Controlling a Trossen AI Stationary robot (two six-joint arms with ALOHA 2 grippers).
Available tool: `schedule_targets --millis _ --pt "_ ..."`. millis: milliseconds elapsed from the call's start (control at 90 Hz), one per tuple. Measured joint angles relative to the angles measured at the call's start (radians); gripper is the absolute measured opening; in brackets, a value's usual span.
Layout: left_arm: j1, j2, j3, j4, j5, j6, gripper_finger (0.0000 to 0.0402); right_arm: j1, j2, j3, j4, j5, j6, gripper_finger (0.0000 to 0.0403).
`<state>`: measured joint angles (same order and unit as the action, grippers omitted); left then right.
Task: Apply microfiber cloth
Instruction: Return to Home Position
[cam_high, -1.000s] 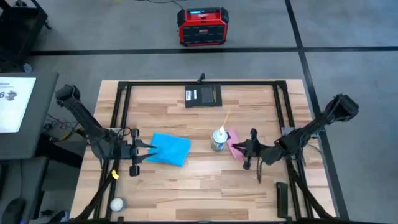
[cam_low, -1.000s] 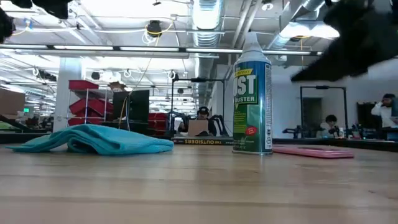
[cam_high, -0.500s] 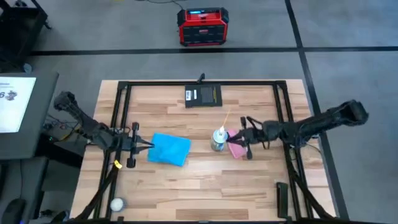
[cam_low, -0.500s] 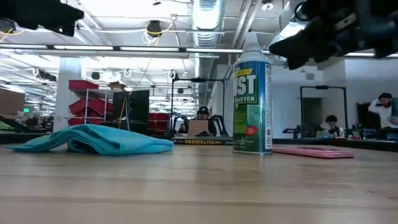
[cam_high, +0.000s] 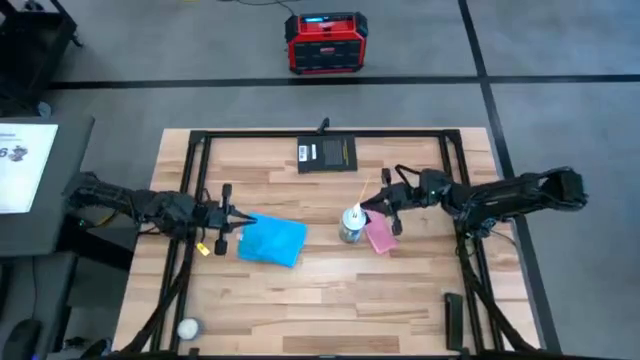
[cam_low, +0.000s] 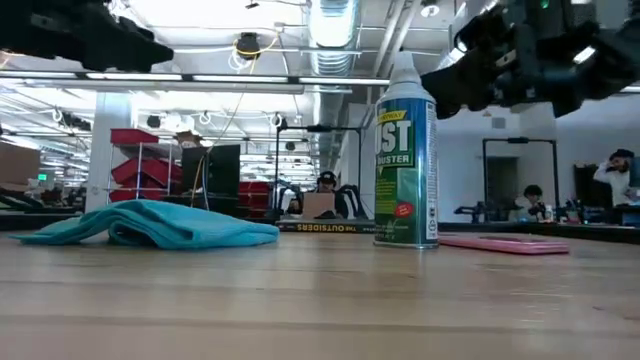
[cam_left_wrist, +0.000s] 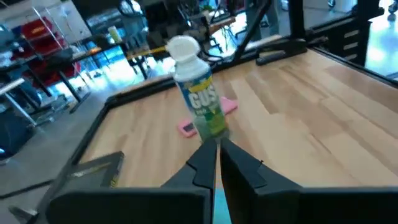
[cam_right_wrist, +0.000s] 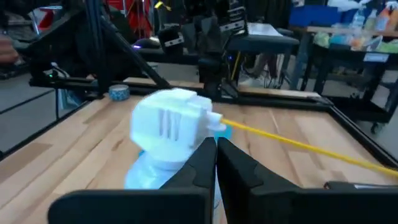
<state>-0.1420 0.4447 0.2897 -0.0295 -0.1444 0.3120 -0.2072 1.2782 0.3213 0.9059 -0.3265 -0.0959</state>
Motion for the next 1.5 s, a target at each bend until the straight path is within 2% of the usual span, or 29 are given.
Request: schedule_targets --millis 133,256,411,622,678,789,889,1100,1389,1500 --pt "0.114 0.1 -0.034 0.141 0.143 0.008 0.0 -0.006 0.128 0.059 0.062 -0.017 -0.004 0.0" --pt "0.176 0.179 -0.061 0.216 0.238 -0.015 0.0 -0.005 0.104 0.103 -0.04 -0.02 -0.028 0.0" --pt "0.172 0.156 -0.024 0.201 0.264 0.011 0.0 0.0 -0.107 0.124 -0.352 0.014 -0.087 0.0" --pt "0.117 -0.024 0.032 0.018 0.258 0.038 0.0 0.087 -0.451 0.123 -0.776 0.181 -0.131 0.0" --pt "0.094 -0.079 0.034 -0.033 0.234 0.032 0.0 0.114 -0.521 0.107 -0.829 0.221 -0.123 0.0" --pt "0.044 -0.166 0.034 -0.116 0.146 0.029 0.0 0.156 -0.631 0.034 -0.811 0.231 -0.09 0.0" --pt "0.003 -0.2 0.021 -0.1 0.134 0.041 0.0 0.172 -0.69 -0.037 -0.793 0.272 -0.052 0.0" --pt "-0.04 -0.191 -0.008 -0.101 0.082 0.02 0.0 0.177 -0.767 -0.159 -0.671 0.28 -0.013 0.0" --pt "-0.044 -0.188 -0.16 0.059 0.076 0.017 0.0 0.174 -0.833 -0.255 -0.583 0.277 0.02 0.0" --pt "-0.044 -0.19 -0.212 0.114 0.076 0.021 0.0 0.174 -0.836 -0.302 -0.499 0.276 0.02 0.0"
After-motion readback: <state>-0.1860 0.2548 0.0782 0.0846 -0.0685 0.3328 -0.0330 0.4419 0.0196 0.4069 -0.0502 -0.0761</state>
